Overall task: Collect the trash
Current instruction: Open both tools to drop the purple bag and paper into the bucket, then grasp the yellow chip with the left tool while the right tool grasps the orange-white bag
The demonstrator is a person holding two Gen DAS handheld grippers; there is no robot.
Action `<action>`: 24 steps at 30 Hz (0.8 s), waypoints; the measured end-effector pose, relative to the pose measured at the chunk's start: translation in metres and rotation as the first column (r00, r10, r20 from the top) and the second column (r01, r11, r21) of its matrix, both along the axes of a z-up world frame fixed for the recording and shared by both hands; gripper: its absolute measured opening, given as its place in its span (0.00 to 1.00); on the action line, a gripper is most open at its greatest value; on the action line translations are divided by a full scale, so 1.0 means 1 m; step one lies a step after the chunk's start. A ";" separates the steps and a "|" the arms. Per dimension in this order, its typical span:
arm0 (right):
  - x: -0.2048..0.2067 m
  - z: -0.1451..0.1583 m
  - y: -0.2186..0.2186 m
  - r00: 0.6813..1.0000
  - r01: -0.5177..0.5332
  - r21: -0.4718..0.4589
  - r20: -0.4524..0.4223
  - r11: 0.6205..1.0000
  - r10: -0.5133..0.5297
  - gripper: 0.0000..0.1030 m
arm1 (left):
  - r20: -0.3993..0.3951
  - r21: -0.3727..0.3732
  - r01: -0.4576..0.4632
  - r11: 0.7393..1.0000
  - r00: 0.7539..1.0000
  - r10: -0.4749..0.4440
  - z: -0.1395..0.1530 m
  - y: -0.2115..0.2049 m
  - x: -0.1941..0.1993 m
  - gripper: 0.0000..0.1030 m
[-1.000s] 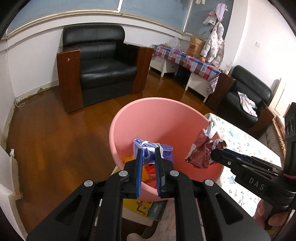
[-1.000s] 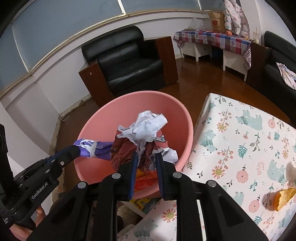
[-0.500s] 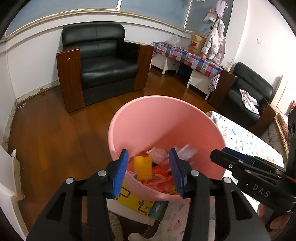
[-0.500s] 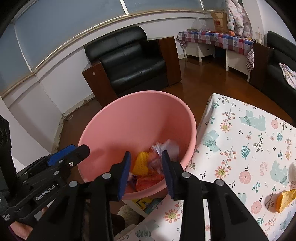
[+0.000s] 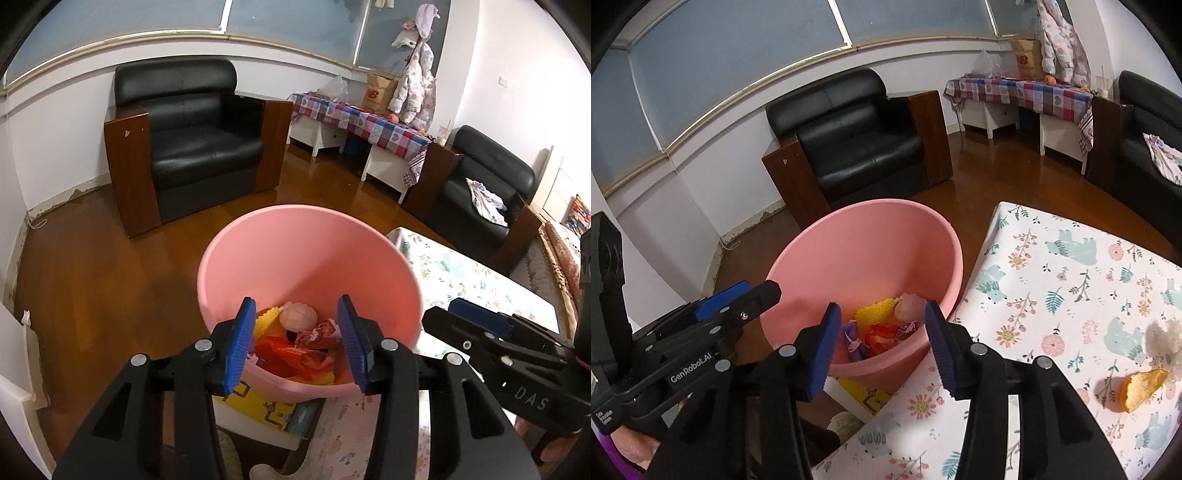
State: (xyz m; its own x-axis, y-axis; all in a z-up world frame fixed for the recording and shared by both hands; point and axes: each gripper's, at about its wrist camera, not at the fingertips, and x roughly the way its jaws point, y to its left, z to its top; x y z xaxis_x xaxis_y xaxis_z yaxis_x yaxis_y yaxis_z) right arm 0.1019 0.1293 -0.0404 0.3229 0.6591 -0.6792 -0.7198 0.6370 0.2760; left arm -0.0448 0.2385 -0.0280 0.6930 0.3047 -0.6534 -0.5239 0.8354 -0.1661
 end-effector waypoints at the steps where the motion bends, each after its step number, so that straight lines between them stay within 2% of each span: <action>1: -0.003 0.002 -0.002 1.000 0.000 0.002 0.003 1.000 0.000 0.46 | 0.004 0.001 0.004 1.000 1.000 -0.004 0.002 -0.002 -0.001 0.45; 12: -0.023 0.022 -0.034 0.999 0.024 0.037 0.044 0.999 -0.026 0.49 | 0.092 -0.051 0.060 0.997 0.994 -0.055 0.018 -0.014 -0.009 0.45; 17: -0.029 0.025 -0.055 0.998 0.046 0.047 0.041 0.998 -0.048 0.49 | 0.106 -0.057 0.098 0.993 0.990 -0.092 0.022 -0.025 -0.004 0.46; 18: -0.030 0.025 -0.062 0.998 0.054 0.049 0.037 0.997 -0.056 0.49 | 0.108 -0.059 0.105 0.993 0.989 -0.099 0.023 -0.028 -0.002 0.46; 20: -0.030 0.025 -0.073 0.997 0.067 0.049 0.036 0.997 -0.069 0.49 | 0.106 -0.059 0.122 0.991 0.988 -0.115 0.024 -0.035 0.003 0.54; 24: -0.032 0.024 -0.102 0.993 0.111 0.043 0.043 0.993 -0.113 0.49 | 0.088 -0.049 0.162 0.986 0.984 -0.157 0.023 -0.051 0.013 0.55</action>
State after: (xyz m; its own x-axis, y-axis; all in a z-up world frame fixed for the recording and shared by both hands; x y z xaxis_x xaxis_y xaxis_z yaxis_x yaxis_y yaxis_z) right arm 0.0697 0.0270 -0.0162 0.4265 0.6432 -0.6359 -0.6566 0.7037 0.2714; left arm -0.0321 0.1880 -0.0054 0.7828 0.1504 -0.6039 -0.3669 0.8953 -0.2527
